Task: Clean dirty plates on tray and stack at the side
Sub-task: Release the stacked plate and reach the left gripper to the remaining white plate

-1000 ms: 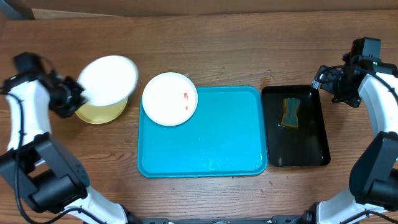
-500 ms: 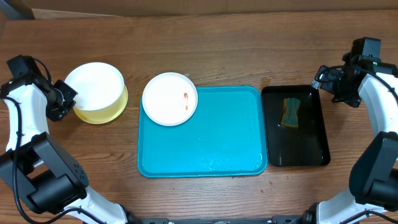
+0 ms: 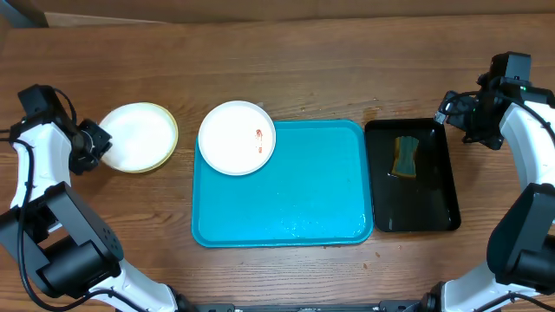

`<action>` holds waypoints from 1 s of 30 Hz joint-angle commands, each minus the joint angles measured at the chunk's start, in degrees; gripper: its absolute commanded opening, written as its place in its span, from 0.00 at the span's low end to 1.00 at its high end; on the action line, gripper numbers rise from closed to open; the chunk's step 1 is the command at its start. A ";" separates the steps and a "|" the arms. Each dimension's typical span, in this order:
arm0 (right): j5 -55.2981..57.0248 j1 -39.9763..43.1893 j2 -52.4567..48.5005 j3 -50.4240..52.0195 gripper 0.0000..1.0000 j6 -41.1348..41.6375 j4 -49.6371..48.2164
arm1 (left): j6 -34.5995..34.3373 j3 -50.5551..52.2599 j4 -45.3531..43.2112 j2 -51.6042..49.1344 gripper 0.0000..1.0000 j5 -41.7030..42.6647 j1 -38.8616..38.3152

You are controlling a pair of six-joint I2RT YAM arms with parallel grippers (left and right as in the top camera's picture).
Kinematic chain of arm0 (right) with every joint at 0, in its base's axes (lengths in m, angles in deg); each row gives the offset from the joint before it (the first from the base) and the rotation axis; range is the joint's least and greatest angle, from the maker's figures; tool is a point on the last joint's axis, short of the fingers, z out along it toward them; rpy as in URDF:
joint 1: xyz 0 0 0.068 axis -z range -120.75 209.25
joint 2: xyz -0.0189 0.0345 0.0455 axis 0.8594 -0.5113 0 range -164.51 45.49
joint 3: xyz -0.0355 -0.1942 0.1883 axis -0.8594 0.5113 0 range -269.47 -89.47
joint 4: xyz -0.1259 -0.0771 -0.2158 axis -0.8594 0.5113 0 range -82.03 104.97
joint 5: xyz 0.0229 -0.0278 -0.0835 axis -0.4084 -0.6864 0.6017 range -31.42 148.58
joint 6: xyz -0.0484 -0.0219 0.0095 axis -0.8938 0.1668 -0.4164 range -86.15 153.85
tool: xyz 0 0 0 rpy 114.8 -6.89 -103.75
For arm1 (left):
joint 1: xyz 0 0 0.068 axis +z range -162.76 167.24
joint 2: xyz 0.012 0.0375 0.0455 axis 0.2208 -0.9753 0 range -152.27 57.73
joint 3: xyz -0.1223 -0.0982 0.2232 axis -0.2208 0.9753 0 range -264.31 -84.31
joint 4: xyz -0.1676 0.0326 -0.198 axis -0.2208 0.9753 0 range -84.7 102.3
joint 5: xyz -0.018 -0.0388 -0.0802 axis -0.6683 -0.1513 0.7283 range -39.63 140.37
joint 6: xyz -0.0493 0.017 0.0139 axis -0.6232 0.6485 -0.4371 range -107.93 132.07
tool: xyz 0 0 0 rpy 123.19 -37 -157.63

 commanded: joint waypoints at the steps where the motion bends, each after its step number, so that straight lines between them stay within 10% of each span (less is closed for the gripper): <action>1: -0.24 0.07 0.31 -0.87 1.00 0.17 -0.24 | 4.15 0.15 -0.70 -0.22 0.53 5.88 -0.37; 10: -0.24 0.07 0.31 -0.87 1.00 0.17 -0.24 | 17.05 -0.72 4.68 0.17 0.65 31.26 -2.16; 18: -0.24 0.07 0.31 -0.87 1.00 0.17 -0.24 | 16.28 -0.66 7.50 0.17 0.42 21.31 -13.86; 30: -0.24 0.07 0.31 -0.87 1.00 0.17 -0.24 | 5.75 -0.66 3.58 0.15 0.45 1.81 -30.88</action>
